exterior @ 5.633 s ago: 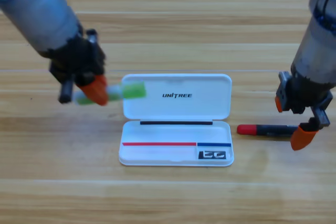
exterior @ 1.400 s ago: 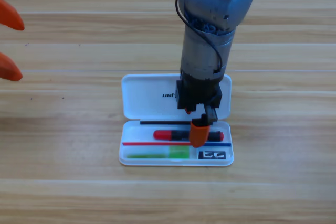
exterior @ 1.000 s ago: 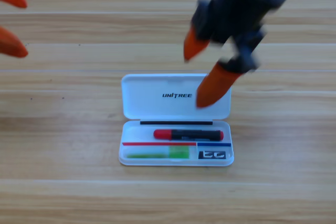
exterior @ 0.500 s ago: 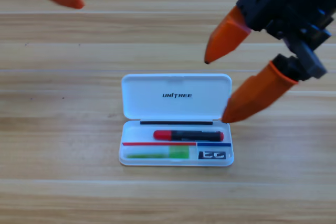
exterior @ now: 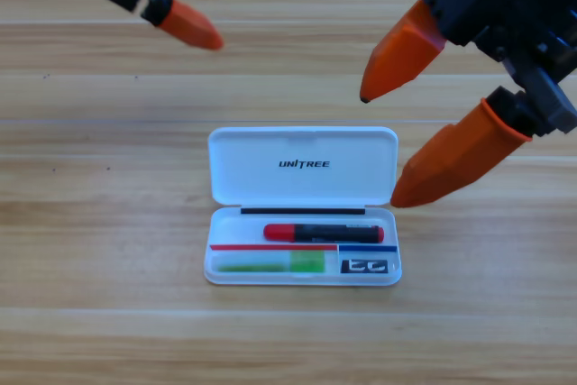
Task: Clean up eraser and pencils
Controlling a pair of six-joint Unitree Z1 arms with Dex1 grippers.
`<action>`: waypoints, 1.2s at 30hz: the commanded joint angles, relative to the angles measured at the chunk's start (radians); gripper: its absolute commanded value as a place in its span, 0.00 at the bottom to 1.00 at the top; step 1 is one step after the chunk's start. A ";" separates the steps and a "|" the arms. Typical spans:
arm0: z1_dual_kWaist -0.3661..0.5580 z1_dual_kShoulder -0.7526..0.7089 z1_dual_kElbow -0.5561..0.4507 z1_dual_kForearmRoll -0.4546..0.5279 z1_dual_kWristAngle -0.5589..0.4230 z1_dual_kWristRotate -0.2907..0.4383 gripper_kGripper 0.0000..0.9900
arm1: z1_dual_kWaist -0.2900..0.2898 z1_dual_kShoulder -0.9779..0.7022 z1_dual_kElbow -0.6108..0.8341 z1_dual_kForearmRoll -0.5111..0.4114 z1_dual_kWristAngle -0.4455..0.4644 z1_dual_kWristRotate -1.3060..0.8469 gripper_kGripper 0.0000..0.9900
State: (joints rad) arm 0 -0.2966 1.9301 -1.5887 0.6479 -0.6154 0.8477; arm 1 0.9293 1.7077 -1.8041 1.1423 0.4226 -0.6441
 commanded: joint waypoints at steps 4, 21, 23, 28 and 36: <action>0.007 0.147 0.067 -0.048 -0.032 0.059 0.79 | 0.019 -0.005 0.026 -0.036 0.007 0.009 0.92; 0.002 0.205 0.142 -0.155 -0.021 0.070 0.00 | 0.017 0.000 0.020 -0.036 0.001 0.012 0.92; -0.007 0.228 0.144 -0.155 -0.027 0.088 0.00 | 0.017 0.001 0.019 -0.036 0.001 0.014 0.92; -0.030 0.282 0.147 -0.157 -0.030 0.114 0.00 | 0.019 0.001 0.017 -0.036 -0.001 0.018 0.92; -0.044 0.313 0.141 -0.169 -0.038 0.103 0.00 | 0.019 0.001 0.017 -0.036 -0.001 0.023 0.92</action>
State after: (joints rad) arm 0 -0.3111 2.1927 -1.4584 0.4953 -0.6369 0.9537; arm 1 0.9292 1.7076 -1.8042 1.1422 0.4226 -0.6271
